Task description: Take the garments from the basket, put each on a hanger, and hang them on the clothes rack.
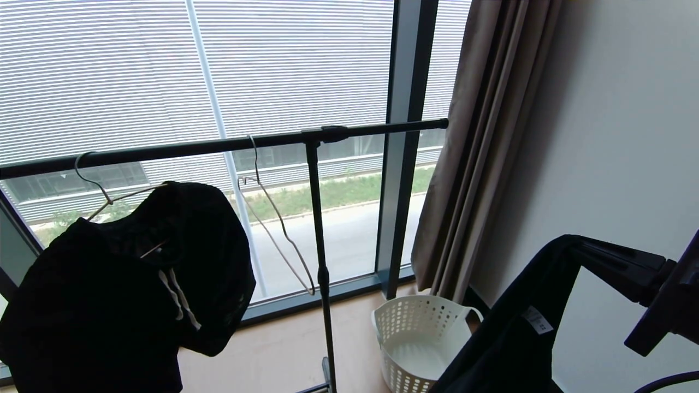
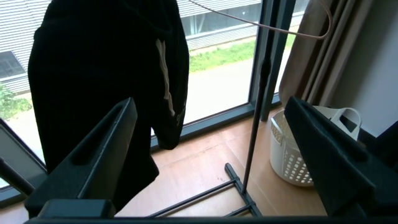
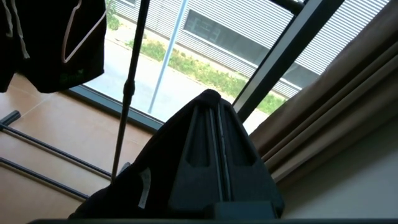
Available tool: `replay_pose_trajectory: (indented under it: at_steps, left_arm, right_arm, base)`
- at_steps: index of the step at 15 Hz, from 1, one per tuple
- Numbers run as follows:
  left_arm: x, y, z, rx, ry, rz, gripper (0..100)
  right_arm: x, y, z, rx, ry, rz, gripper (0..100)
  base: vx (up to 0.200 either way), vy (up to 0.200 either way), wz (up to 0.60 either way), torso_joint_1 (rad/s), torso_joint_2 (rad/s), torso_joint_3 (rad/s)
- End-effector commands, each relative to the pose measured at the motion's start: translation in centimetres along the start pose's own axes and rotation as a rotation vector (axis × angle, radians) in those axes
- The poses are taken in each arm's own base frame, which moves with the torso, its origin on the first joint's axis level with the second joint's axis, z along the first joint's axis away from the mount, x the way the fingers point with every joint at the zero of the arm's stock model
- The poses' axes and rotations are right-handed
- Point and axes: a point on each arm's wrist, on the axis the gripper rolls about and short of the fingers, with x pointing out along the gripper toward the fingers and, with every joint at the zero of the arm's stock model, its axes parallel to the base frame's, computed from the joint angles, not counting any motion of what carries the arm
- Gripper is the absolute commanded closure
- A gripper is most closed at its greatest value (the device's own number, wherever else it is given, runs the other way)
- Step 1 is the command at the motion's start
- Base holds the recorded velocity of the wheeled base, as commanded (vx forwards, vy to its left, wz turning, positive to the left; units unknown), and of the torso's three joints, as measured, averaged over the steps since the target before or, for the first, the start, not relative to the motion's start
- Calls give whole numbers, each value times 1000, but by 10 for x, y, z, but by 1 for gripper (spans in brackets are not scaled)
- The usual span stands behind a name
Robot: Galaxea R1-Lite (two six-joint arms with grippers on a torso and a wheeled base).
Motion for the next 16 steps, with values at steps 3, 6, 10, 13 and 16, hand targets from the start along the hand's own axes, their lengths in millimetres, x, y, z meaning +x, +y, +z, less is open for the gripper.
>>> replay_pose_trajectory:
  at_steps: [3, 6, 10, 13, 16]
  left_arm:
    - [0, 0, 0, -4, -1, 2, 0]
    - [0, 0, 0, -2, 1, 0, 0]
    - [0, 0, 0, 1, 1, -2, 0]
    - [0, 0, 0, 1, 1, -2, 0]
    - [0, 0, 0, 1, 1, -2, 0]
  right_arm:
    - [-1, 0, 0, -1, -2, -3, 100]
    - [-1, 0, 0, -1, -4, -3, 100]
    - [-1, 0, 1, -1, -5, -4, 100]
    - [-1, -1, 1, -1, -7, -4, 100]
    - [-3, -1, 1, -1, -11, -6, 100]
  base:
    - [0, 0, 600, 4, -2, 1]
    - [0, 0, 400, 8, -2, -3]
    - [0, 0, 0, 0, 0, 0]
    - [-200, 133, 0, 7, 4, -2]
    - [0, 200, 0, -12, -7, 7]
